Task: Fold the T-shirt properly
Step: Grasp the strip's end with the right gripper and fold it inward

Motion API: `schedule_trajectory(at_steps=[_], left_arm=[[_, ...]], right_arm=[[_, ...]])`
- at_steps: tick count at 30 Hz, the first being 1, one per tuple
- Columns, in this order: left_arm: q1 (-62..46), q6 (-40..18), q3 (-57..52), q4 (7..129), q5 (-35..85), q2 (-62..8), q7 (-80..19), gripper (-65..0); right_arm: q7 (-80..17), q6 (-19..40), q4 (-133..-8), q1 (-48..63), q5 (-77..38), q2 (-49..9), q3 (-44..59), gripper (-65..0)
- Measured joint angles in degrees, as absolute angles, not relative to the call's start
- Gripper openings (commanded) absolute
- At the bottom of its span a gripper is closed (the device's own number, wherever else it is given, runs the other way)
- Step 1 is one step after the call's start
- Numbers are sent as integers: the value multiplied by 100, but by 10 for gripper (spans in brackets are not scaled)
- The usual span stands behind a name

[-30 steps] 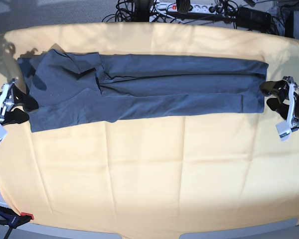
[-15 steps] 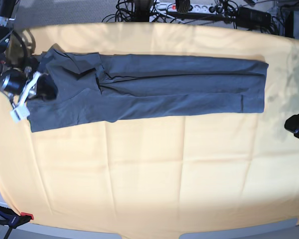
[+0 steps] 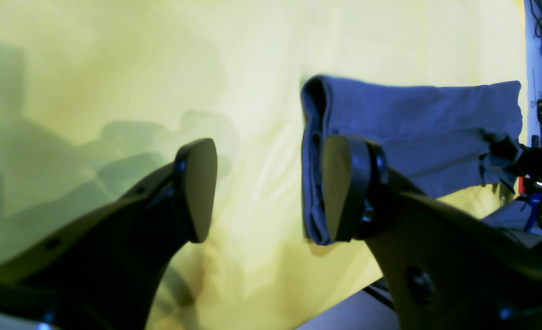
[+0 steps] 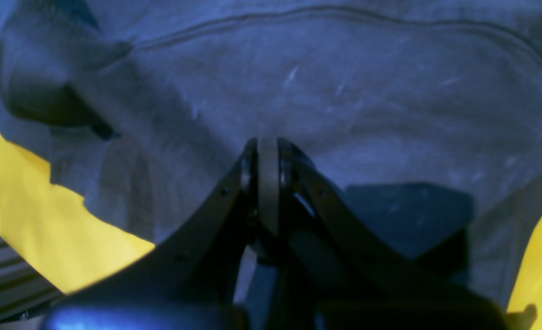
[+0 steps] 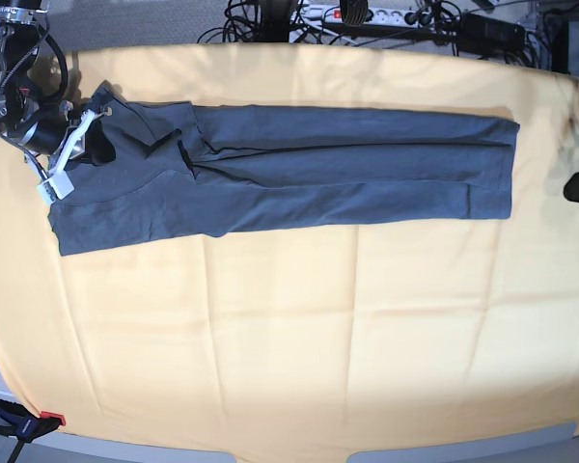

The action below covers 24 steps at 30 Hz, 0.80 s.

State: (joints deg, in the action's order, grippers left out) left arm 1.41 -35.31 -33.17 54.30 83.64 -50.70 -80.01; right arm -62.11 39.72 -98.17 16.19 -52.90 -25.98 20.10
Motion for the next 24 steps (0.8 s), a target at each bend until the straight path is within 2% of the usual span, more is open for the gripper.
schedule_trajectory(at_steps=[10,24], left_arm=[[-97,-3520,-3323,5417,8409,-4311,-7970,-268],[-80,-3566,-2464,5780,8711,-3852,-7749,-268]], right_arm=[[-6208,3970,-9817,1608,-5295,-2589,2010,-650],[-6208,3970,-9817,1608,-5310,-2587,2010,-650]])
